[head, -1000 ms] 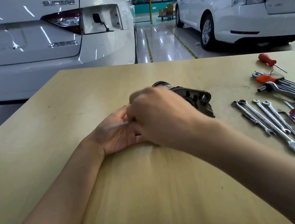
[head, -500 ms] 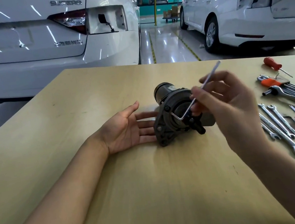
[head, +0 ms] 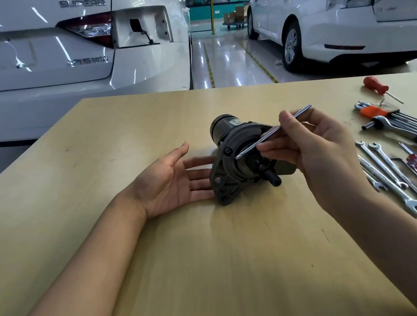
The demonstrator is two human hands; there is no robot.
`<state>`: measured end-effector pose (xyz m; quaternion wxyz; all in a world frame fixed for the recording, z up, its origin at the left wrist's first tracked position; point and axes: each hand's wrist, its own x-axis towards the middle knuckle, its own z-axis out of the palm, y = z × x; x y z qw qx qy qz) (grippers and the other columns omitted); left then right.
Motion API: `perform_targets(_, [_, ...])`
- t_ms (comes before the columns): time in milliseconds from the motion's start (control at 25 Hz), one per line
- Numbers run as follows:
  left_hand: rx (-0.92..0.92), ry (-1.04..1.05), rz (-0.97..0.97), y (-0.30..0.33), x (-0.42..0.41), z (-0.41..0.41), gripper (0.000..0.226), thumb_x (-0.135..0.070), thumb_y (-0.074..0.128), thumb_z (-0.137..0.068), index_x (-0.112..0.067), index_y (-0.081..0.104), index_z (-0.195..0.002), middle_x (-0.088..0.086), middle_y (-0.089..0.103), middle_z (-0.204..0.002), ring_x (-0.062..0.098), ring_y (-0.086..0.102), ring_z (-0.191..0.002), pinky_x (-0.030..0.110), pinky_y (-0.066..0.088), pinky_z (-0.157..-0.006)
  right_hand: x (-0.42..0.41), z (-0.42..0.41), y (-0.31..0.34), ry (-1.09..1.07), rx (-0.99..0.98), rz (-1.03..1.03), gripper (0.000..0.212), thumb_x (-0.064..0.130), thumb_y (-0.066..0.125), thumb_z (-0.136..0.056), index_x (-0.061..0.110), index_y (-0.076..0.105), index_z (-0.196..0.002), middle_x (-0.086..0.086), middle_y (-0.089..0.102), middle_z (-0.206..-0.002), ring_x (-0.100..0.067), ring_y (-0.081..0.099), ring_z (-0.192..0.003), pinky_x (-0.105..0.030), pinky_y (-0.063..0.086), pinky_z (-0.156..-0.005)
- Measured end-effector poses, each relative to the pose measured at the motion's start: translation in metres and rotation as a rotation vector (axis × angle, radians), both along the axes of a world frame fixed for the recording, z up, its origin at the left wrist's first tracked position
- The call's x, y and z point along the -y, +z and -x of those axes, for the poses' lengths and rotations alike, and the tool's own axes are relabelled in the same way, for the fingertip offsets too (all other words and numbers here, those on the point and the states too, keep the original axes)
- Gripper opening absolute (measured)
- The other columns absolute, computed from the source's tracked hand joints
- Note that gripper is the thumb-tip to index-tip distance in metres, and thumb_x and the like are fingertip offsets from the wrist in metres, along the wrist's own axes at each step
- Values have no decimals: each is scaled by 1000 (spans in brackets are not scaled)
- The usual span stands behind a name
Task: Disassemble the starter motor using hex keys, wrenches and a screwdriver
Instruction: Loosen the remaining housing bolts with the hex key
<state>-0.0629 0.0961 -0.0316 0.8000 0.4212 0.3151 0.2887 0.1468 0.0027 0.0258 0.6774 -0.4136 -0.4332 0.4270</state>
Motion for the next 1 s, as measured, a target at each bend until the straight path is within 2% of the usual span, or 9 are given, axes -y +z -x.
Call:
perform_targets(440, [-20,-4,-3,-2,-2,-1,57,-48,40,-92,-3,60,-120,22,62,-111,34,63,-99,47,50,-94,-3,-5,-1,13,-75,4,13,12,53,-96,6,53,-85,-4,67,-62,-20,69,-58,-26,56,-59])
perform_targets(840, [-29,8,-17,-4,-3,0,55,-48,39,-93,-4,70,-108,22,64,-110,35,63,-102,49,48,-97,-1,0,-1,2,-29,8,14,11,53,-96,9,54,-83,-6,68,-66,-20,70,-60,-24,56,-59])
perform_targets(1000, [-24,18,-17,-3,-3,0,55,-47,40,-92,-4,70,-107,22,64,-109,34,64,-100,47,52,-93,0,1,-2,-10,10,-8,14,10,52,-96,8,55,-83,-11,69,-71,-20,69,-59,-24,55,-59])
